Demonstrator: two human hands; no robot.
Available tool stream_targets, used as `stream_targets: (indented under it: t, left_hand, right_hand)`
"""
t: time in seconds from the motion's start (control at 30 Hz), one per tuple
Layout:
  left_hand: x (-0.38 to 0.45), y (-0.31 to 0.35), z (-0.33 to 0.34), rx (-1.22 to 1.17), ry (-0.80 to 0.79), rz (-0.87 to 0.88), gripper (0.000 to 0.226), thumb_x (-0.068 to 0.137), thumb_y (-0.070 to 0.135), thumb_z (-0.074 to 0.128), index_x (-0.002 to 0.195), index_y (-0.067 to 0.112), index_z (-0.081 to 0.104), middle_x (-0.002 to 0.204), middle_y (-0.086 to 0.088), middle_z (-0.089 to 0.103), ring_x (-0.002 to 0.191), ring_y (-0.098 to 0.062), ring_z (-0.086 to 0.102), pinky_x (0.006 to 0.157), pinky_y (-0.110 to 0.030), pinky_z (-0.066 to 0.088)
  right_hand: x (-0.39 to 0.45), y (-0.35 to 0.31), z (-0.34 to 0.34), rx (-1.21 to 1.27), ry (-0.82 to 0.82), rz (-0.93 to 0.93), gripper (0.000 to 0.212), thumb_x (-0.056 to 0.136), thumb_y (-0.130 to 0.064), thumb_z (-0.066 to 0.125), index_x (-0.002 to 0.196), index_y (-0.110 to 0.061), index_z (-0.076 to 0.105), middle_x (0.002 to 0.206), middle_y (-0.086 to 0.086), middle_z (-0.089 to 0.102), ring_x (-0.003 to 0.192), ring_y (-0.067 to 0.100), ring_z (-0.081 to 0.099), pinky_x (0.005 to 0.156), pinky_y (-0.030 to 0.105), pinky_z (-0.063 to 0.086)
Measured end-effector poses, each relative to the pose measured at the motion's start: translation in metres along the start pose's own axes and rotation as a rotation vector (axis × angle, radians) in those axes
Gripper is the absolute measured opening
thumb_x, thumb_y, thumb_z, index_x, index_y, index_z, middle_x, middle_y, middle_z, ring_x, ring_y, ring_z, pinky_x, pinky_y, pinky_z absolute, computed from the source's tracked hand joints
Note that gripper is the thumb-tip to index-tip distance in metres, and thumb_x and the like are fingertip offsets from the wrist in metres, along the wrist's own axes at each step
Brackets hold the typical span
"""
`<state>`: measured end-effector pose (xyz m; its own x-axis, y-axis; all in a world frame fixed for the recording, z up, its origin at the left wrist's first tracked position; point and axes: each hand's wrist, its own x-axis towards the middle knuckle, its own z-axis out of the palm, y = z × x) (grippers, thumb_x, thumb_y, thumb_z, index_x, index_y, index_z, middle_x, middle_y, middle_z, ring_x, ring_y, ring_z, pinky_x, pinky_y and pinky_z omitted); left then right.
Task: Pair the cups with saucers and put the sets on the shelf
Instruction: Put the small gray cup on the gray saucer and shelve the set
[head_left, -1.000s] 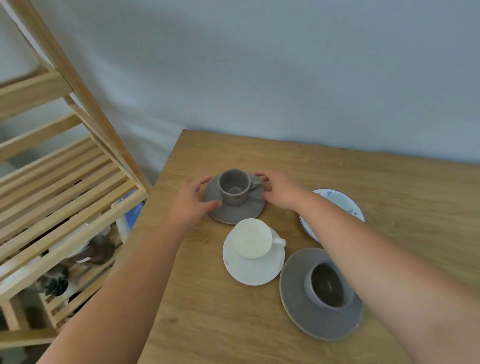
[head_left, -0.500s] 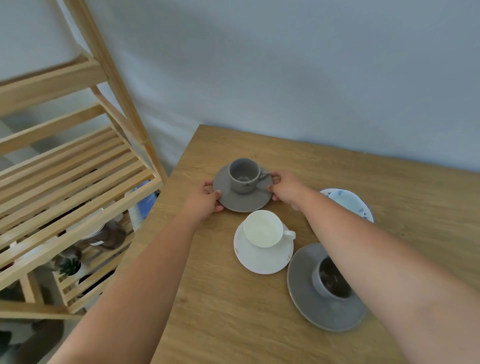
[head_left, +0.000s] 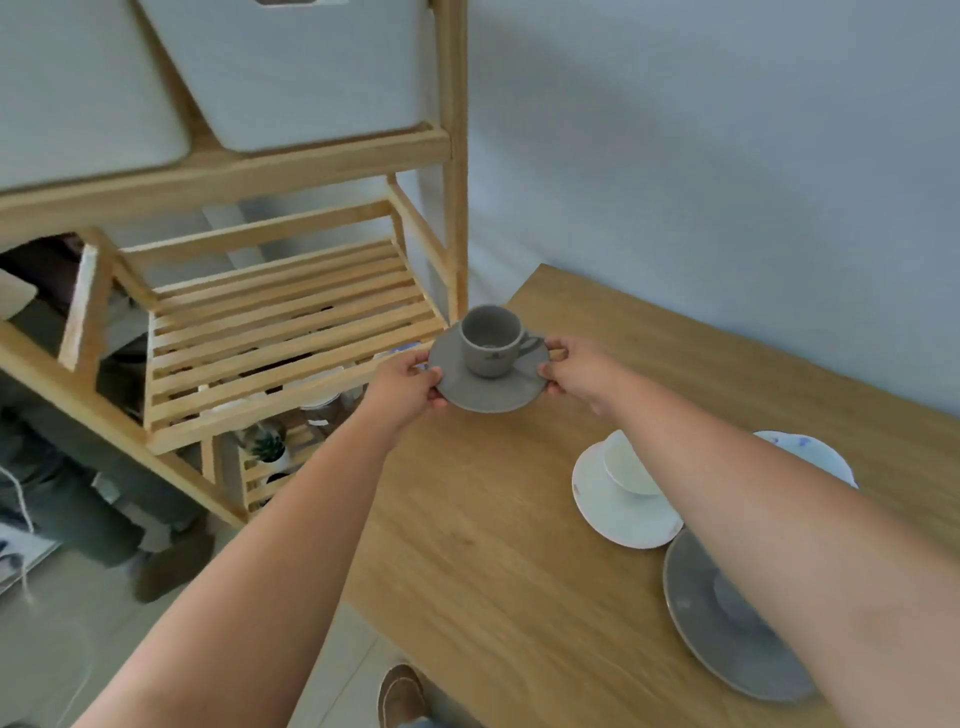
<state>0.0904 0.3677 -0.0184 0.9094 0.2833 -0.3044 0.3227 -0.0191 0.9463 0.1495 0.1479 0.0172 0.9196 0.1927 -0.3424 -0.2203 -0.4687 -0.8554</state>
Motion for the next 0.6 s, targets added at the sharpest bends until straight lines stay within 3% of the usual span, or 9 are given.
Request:
stream_targets:
  t: [0.23, 0.37, 0.43, 0.5, 0.6]
  left_hand:
    - [0.003, -0.006, -0.101, -0.030, 0.111, -0.058, 0.031, 0.099, 0.006, 0.053, 0.130, 0.010, 0.056, 0.086, -0.008, 0.067, 0.063, -0.009, 0.067, 0.053, -0.019, 0.055]
    - [0.014, -0.015, -0.159, 0.013, 0.162, -0.142, 0.034, 0.100, 0.010, 0.052, 0.134, 0.014, 0.052, 0.112, -0.016, 0.068, 0.071, -0.018, 0.072, 0.058, -0.028, 0.060]
    - [0.021, -0.021, -0.185, 0.021, 0.191, -0.186, 0.037, 0.100, 0.011, 0.052, 0.137, 0.016, 0.051, 0.116, -0.018, 0.068, 0.070, -0.020, 0.072, 0.057, -0.030, 0.061]
    - [0.027, -0.027, -0.208, 0.026, 0.228, -0.233, 0.039, 0.100, 0.011, 0.054, 0.138, 0.016, 0.049, 0.113, -0.016, 0.068, 0.067, -0.018, 0.072, 0.046, -0.024, 0.056]
    - [0.038, -0.041, -0.240, 0.058, 0.206, -0.273, 0.054, 0.092, 0.009, 0.065, 0.141, 0.020, 0.046, 0.100, -0.010, 0.070, 0.064, -0.012, 0.074, 0.049, -0.020, 0.054]
  right_hand:
    - [0.024, -0.049, 0.092, -0.046, -0.131, -0.047, 0.035, 0.092, 0.003, 0.052, 0.125, -0.004, 0.054, 0.070, 0.007, 0.056, 0.054, 0.013, 0.052, 0.040, 0.014, 0.044]
    - [0.050, -0.069, 0.152, -0.075, -0.184, -0.042, 0.040, 0.092, 0.001, 0.055, 0.130, -0.007, 0.052, 0.070, 0.008, 0.059, 0.056, 0.014, 0.057, 0.045, 0.017, 0.047]
    - [0.064, -0.075, 0.183, -0.049, -0.199, -0.028, 0.041, 0.092, 0.001, 0.056, 0.131, -0.009, 0.053, 0.082, 0.010, 0.063, 0.063, 0.014, 0.060, 0.047, 0.016, 0.048]
    - [0.077, -0.079, 0.213, -0.034, -0.212, -0.017, 0.041, 0.092, 0.001, 0.056, 0.131, -0.010, 0.053, 0.098, 0.013, 0.064, 0.072, 0.016, 0.062, 0.050, 0.018, 0.049]
    - [0.098, -0.083, 0.252, -0.028, -0.231, 0.007, 0.042, 0.092, 0.000, 0.056, 0.132, -0.012, 0.053, 0.108, 0.013, 0.063, 0.081, 0.018, 0.064, 0.054, 0.021, 0.053]
